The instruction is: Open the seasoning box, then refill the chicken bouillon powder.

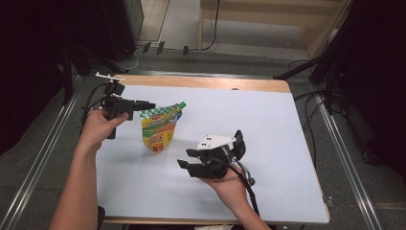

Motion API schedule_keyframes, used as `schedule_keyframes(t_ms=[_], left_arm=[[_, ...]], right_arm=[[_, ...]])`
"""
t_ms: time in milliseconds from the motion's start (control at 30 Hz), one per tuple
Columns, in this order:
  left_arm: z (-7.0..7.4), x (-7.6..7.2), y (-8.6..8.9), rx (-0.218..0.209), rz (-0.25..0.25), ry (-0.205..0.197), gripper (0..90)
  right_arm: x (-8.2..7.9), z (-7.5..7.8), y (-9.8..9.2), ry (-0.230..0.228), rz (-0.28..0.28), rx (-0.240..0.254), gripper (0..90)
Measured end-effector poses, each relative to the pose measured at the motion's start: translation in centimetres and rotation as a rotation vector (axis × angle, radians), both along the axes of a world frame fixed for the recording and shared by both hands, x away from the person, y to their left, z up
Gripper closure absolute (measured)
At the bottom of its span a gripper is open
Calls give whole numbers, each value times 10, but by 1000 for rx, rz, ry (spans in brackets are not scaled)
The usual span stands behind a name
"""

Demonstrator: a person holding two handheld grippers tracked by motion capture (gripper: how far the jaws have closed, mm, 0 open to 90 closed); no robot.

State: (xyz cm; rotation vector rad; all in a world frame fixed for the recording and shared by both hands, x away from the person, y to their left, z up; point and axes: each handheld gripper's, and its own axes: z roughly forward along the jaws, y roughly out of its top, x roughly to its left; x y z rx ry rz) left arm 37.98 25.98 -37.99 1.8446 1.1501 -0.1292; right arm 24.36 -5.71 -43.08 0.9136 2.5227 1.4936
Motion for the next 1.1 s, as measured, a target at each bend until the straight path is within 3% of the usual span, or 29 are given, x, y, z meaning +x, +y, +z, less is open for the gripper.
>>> schedule_keyframes(t_ms=[500,667,1100], left_arm=[[-3,0,1,10,4,8,434],[-4,-1,1,29,-3,-2,415],[-5,-1,2,21,2,-3,405]], right_arm=[[11,18,-27,10,-45,10,606],[14,25,-39,7,-68,14,665],[22,38,-69,6,-107,12,825]])
